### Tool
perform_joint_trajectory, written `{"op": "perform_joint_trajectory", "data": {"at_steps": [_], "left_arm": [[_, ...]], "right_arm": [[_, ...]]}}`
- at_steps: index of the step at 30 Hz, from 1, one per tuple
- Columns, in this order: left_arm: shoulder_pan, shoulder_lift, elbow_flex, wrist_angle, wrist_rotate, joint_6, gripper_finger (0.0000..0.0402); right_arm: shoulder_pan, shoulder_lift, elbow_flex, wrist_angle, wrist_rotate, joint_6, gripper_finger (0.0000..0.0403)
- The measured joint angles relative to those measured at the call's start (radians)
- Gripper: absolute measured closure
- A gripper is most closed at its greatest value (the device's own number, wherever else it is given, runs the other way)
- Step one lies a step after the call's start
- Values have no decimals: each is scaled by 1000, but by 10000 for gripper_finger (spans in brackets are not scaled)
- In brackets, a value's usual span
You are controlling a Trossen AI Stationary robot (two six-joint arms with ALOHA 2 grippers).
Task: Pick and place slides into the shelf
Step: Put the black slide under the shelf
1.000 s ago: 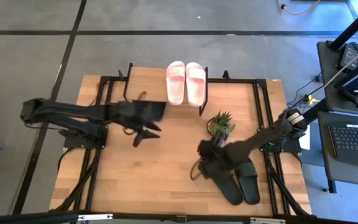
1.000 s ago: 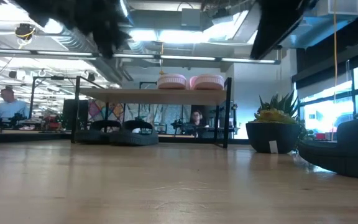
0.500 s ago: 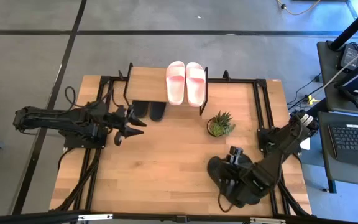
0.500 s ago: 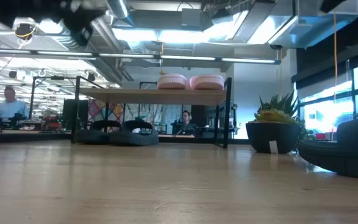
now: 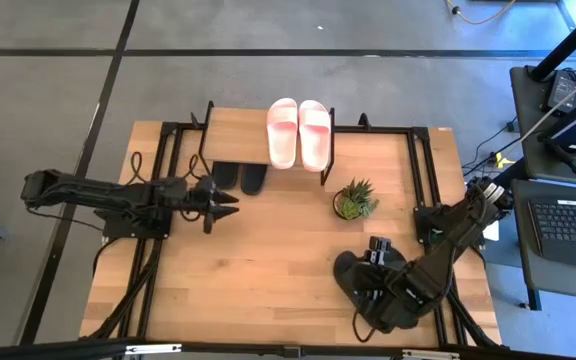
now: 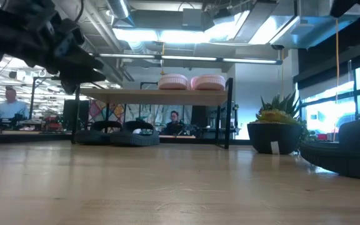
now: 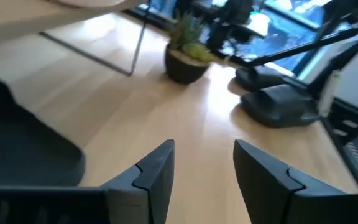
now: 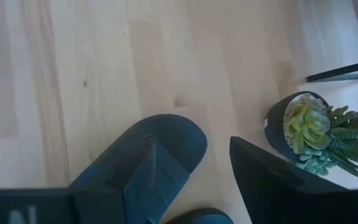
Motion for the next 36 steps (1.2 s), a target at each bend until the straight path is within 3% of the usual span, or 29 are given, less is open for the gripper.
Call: {"op": "perform_joint_trajectory", "data": {"at_steps": [11, 18, 25, 29, 36], "left_arm": [[1, 286, 0, 108, -29, -81, 246], [1, 445, 38, 177, -125, -91, 246], [33, 603, 142, 175, -123, -20, 246], [77, 679, 167, 153, -55, -20, 246], [110, 746, 182, 153, -39, -19, 246]], "right_arm": [[-29, 0, 0, -8, 3, -26, 197], [-30, 0, 0, -8, 3, -6, 197], [-30, 0, -1, -8, 2, 8, 197], [-30, 0, -1, -8, 2, 33, 197], [-30, 0, -1, -7, 0, 35, 197]]}}
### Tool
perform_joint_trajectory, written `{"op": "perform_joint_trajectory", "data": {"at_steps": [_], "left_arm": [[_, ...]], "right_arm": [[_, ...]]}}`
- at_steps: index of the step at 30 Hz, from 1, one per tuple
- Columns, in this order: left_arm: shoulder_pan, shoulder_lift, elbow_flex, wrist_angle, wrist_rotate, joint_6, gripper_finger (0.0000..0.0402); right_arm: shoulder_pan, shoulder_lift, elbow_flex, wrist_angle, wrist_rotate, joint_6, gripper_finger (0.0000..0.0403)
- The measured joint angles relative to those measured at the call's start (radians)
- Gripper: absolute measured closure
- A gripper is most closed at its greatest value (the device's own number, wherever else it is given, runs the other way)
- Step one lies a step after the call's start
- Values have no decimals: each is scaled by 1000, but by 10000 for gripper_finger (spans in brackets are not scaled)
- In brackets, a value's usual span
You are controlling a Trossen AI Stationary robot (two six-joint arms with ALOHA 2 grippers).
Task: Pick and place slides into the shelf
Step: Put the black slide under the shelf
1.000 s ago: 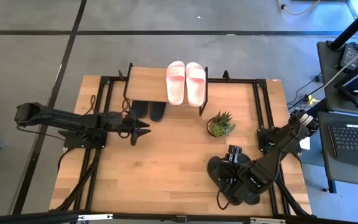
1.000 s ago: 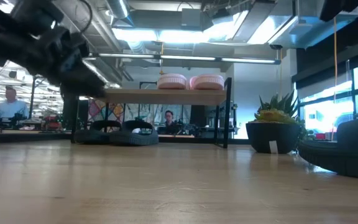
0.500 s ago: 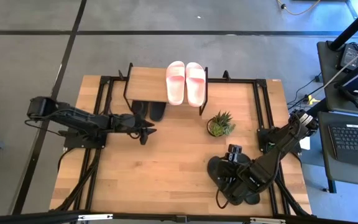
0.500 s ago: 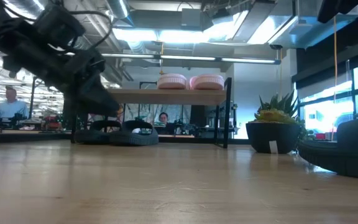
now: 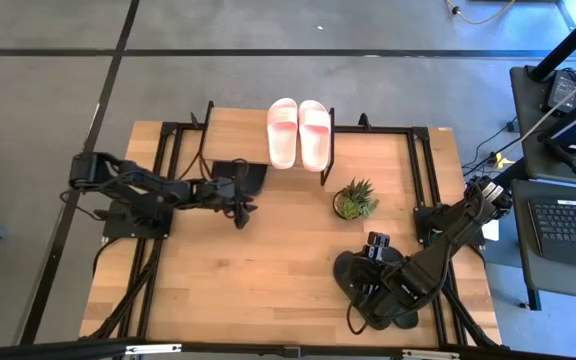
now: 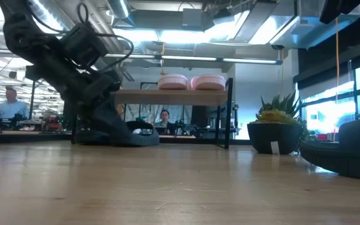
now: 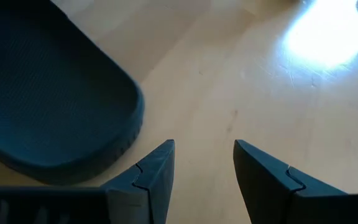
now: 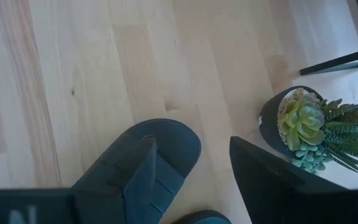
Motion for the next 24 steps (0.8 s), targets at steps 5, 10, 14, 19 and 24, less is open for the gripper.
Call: {"op": "perform_joint_trajectory", "data": {"at_steps": [5, 10, 14, 19, 24], "left_arm": [[32, 1, 10, -1, -13, 1, 246], [65, 1, 14, -7, -12, 21, 246], [77, 1, 14, -17, -12, 26, 246], [78, -1, 14, -7, 6, 21, 246], [67, -2, 14, 42, 175, -8, 246]], "right_arm": [[0, 0, 0, 0, 0, 0, 197], [0, 0, 0, 0, 0, 0, 197], [0, 0, 0, 0, 0, 0, 197], [0, 0, 0, 0, 0, -1, 197], [0, 0, 0, -1, 0, 0, 197]]}}
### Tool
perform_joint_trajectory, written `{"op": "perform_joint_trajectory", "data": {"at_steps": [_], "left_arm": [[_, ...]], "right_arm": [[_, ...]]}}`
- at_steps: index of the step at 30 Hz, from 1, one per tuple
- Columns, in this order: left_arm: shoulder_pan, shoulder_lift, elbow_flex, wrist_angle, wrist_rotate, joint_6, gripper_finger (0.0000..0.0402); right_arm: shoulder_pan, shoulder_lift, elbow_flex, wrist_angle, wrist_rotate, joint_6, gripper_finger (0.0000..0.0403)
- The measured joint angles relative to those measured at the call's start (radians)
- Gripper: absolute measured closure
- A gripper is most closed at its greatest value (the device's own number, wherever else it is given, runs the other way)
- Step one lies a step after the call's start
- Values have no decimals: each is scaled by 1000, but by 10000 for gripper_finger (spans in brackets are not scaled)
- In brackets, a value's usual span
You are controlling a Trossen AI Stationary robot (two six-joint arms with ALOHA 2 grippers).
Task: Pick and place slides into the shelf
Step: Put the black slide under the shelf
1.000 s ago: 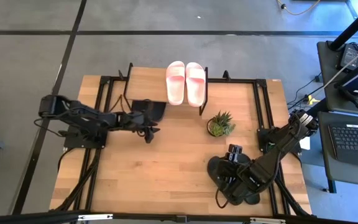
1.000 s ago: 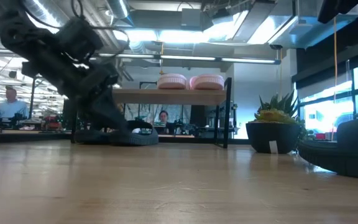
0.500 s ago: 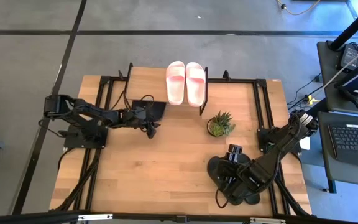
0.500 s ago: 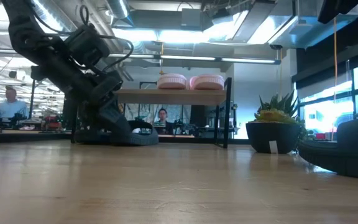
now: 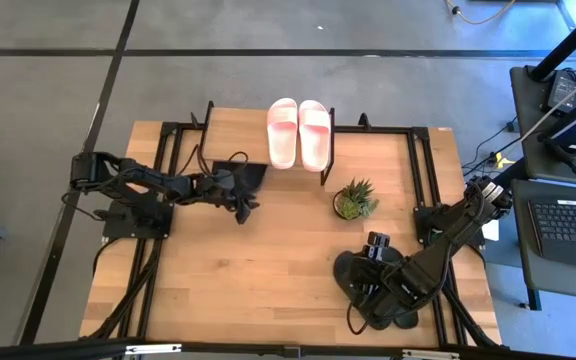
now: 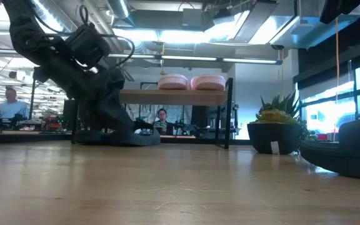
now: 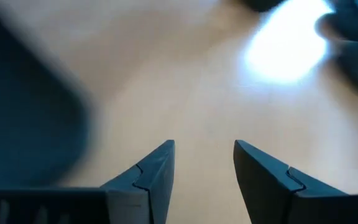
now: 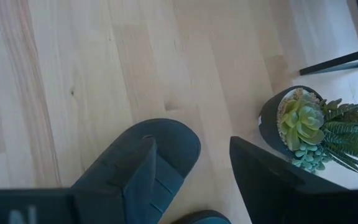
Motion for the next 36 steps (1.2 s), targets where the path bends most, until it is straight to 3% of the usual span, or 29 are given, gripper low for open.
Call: {"op": "perform_joint_trajectory", "data": {"at_steps": [6, 9, 15, 21, 25, 29, 36], "left_arm": [[-57, 0, 1, 56, 401, 14, 246], [-133, 0, 1, 61, 447, 42, 246], [-335, 0, 12, 76, 285, 87, 246], [-476, -73, 127, 88, 132, 122, 246], [-502, -194, 171, 43, 39, 194, 246], [-500, -343, 170, -117, -48, 225, 246], [-508, -499, 169, -301, -221, 271, 246]], "right_arm": [[1, 0, 0, 5, -4, 0, 197], [1, 0, 0, 25, -10, -5, 197], [4, 2, 0, 26, -177, -203, 197], [3, 24, -23, 27, -195, -268, 197], [7, 40, -92, 74, -262, -267, 197], [23, 41, -147, 135, -355, -254, 197], [63, 61, -171, 180, -340, -277, 197]]}}
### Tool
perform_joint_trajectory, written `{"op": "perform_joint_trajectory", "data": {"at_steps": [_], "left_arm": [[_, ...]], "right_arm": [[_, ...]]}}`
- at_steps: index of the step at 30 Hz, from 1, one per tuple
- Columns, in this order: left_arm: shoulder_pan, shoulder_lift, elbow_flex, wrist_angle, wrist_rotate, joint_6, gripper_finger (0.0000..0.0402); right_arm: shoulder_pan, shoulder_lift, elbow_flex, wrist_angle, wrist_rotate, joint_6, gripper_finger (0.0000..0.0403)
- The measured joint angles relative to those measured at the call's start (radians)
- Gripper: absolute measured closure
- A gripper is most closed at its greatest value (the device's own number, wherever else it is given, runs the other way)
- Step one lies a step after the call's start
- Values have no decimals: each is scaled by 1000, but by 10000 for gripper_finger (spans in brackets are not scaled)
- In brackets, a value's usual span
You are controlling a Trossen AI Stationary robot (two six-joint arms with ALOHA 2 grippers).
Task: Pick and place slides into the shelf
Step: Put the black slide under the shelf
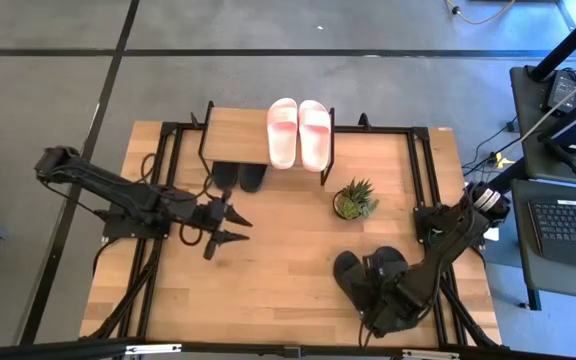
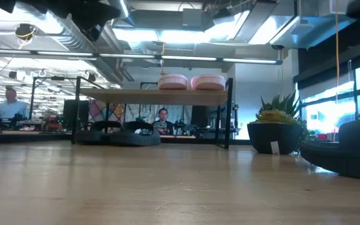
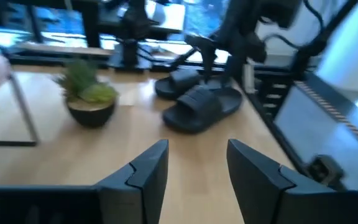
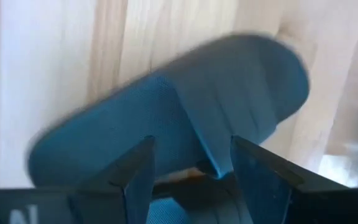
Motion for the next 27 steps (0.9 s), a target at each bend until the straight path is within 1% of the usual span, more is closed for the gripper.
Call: {"op": "perform_joint_trajectory", "data": {"at_steps": [3, 9, 14, 17, 19, 25, 27], "left_arm": [[-1, -9, 0, -15, -41, 20, 246], [-1, -10, 0, -12, -43, 25, 246], [-1, -10, 0, -12, -43, 25, 246], [-1, -6, 0, -10, -43, 25, 246], [-1, -5, 0, -13, -43, 25, 246], [-1, -4, 0, -10, -46, 24, 246], [-1, -4, 0, -11, -46, 25, 246]], "right_arm": [[4, 30, -36, 33, 4, -18, 197], [-1, 77, -46, 35, 118, 39, 197], [-12, 96, -45, 36, 135, 97, 205], [-22, 99, -45, 35, 134, 126, 233], [-26, 99, -45, 35, 133, 127, 263], [-42, 99, -39, 34, 135, 128, 382], [-49, 100, -22, 21, 133, 129, 389]]}}
